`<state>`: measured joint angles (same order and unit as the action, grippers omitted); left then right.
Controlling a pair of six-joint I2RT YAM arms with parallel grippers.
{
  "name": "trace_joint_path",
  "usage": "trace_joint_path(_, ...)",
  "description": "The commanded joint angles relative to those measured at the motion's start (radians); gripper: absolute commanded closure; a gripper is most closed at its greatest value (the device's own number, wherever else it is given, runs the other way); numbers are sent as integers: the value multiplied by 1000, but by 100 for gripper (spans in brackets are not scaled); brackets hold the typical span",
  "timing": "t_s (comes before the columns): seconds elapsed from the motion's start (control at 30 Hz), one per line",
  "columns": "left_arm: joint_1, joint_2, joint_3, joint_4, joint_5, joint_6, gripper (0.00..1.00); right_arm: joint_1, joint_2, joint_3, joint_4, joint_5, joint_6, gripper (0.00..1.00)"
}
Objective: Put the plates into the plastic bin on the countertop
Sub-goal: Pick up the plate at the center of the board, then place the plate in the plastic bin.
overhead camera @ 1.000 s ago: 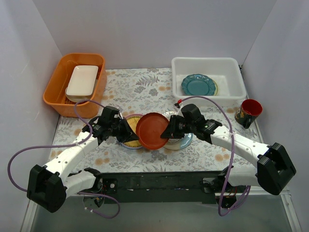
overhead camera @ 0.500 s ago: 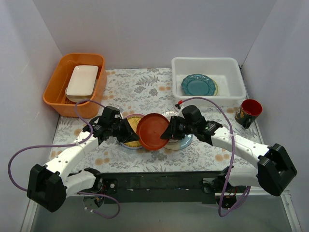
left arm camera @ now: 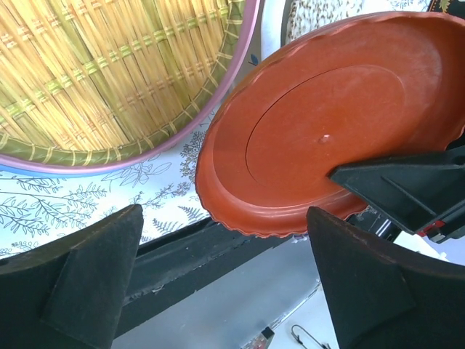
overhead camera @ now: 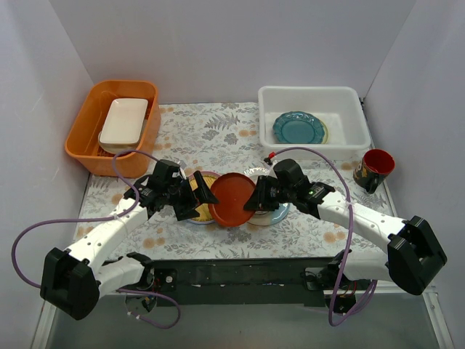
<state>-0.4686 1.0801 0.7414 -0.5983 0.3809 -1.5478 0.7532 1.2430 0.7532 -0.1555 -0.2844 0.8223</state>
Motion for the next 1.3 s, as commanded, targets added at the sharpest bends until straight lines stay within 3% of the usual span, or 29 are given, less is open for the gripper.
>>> trace_joint_path(0.0,-4,-22,21,-12,-11,26,4,5,-17,-6,19,13,-15,99)
trace_joint_path(0.57,-4,-71,49,-9,-53,32,2,-34,29,86,-4,-4,-46,99)
trace_joint_path(1.27,-4,-97,4,25,-28,32,2,-365,124,323,-81,-196,-161,99)
